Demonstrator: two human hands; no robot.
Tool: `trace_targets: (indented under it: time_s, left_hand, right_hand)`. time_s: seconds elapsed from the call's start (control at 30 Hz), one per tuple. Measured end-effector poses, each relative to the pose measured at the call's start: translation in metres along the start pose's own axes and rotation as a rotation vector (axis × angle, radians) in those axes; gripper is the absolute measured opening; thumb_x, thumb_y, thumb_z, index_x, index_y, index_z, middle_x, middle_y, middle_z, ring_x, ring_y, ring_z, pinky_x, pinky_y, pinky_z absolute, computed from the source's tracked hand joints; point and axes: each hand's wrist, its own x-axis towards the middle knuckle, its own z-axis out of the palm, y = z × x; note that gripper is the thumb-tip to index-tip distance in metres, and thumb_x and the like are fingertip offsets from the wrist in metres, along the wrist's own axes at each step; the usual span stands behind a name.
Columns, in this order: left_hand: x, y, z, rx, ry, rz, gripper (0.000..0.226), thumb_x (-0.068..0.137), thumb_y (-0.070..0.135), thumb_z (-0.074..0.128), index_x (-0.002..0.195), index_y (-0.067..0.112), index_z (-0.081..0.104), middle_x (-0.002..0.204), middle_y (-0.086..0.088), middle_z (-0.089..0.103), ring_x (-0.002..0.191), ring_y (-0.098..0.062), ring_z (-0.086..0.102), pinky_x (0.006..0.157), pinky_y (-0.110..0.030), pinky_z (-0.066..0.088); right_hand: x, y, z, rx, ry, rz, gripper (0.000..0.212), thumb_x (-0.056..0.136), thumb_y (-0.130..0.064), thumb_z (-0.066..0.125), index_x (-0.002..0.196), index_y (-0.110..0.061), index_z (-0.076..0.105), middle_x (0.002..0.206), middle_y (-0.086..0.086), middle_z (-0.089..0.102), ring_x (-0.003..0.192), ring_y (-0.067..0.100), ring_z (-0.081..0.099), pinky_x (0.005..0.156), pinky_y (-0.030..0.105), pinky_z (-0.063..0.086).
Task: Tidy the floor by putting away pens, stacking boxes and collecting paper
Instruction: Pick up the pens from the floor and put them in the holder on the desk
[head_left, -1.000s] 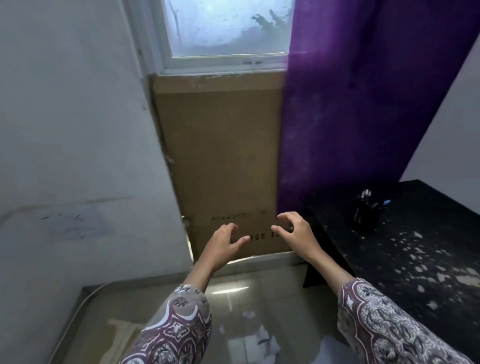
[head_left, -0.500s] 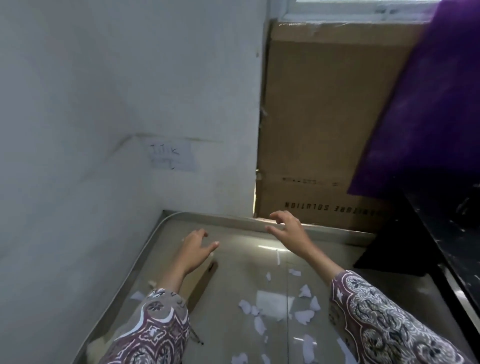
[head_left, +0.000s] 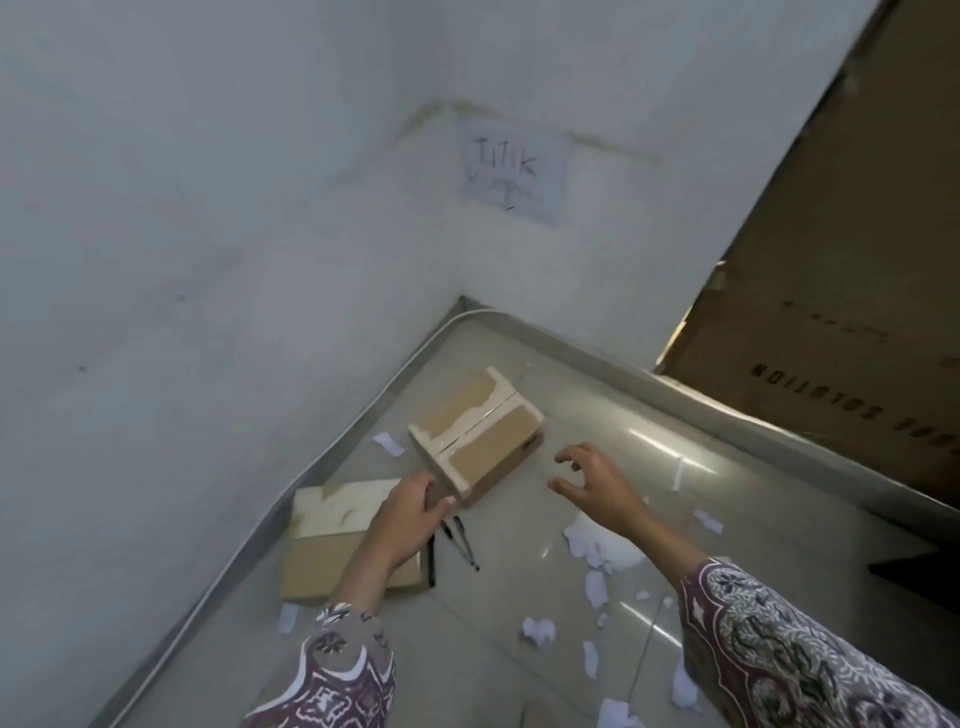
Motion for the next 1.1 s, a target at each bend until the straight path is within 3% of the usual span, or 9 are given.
trace_targets:
  time_s: [0.3, 0.57, 0.7, 0.87, 0.97, 1.1]
  left_hand:
    - [0.064, -0.127, 0.115, -0.104, 0.004, -0.116, 0.022, 0.093, 0.023, 0.051, 0.106, 0.005, 0.053, 0.106, -0.013, 0.056, 0.098, -0.027, 0.054, 0.083, -0.034, 0.042]
    - [0.139, -0.246, 0.251, -0.167, -0.020, -0.106, 0.012, 0.092, 0.023, 0.052, 0.092, 0.012, 0.046, 0.093, -0.006, 0.049, 0.085, -0.018, 0.048, 0.063, -0.021, 0.033]
    - [0.196, -0.296, 0.304, -0.238, 0.015, -0.114, 0.010, 0.092, 0.019, 0.052, 0.096, 0.013, 0.046, 0.098, -0.002, 0.048, 0.093, -0.018, 0.049, 0.075, -0.025, 0.036]
    - [0.253, -0.335, 0.352, -0.283, 0.089, -0.079, 0.012, 0.092, 0.017, 0.053, 0.088, 0.007, 0.046, 0.086, -0.008, 0.048, 0.081, -0.017, 0.046, 0.071, -0.026, 0.035]
    - [0.269, -0.350, 0.373, -0.315, 0.138, -0.067, 0.012, 0.091, 0.016, 0.053, 0.091, 0.006, 0.046, 0.089, -0.008, 0.048, 0.082, -0.018, 0.046, 0.070, -0.024, 0.033]
    - [0.266, -0.367, 0.393, -0.329, 0.153, -0.076, 0.010, 0.092, 0.016, 0.051, 0.092, 0.009, 0.045, 0.089, -0.005, 0.047, 0.081, -0.018, 0.046, 0.068, -0.027, 0.037]
  right_hand:
    - [0.081, 0.064, 0.164, -0.020, -0.166, -0.046, 0.038, 0.088, -0.032, 0.059, 0.118, -0.010, 0.054, 0.123, 0.009, 0.050, 0.111, 0.021, 0.050, 0.089, 0.028, 0.041]
    - [0.144, 0.160, 0.325, -0.044, -0.263, -0.003, 0.035, 0.090, -0.027, 0.056, 0.118, -0.006, 0.051, 0.124, 0.013, 0.048, 0.110, 0.026, 0.050, 0.089, 0.032, 0.043]
    - [0.182, 0.206, 0.401, -0.076, -0.254, -0.006, 0.036, 0.091, -0.025, 0.055, 0.121, -0.006, 0.050, 0.125, 0.014, 0.049, 0.111, 0.027, 0.051, 0.088, 0.032, 0.042]
    - [0.222, 0.249, 0.472, -0.143, -0.189, -0.009, 0.034, 0.091, -0.022, 0.052, 0.120, -0.004, 0.050, 0.124, 0.016, 0.050, 0.111, 0.028, 0.052, 0.088, 0.034, 0.043]
    - [0.237, 0.261, 0.498, -0.220, -0.146, 0.013, 0.030, 0.091, -0.023, 0.050, 0.113, -0.003, 0.051, 0.122, 0.016, 0.052, 0.111, 0.031, 0.052, 0.086, 0.035, 0.044]
    - [0.242, 0.264, 0.522, -0.284, -0.119, 0.046, 0.021, 0.089, -0.026, 0.050, 0.079, -0.008, 0.046, 0.114, 0.017, 0.057, 0.103, 0.031, 0.058, 0.078, 0.033, 0.044]
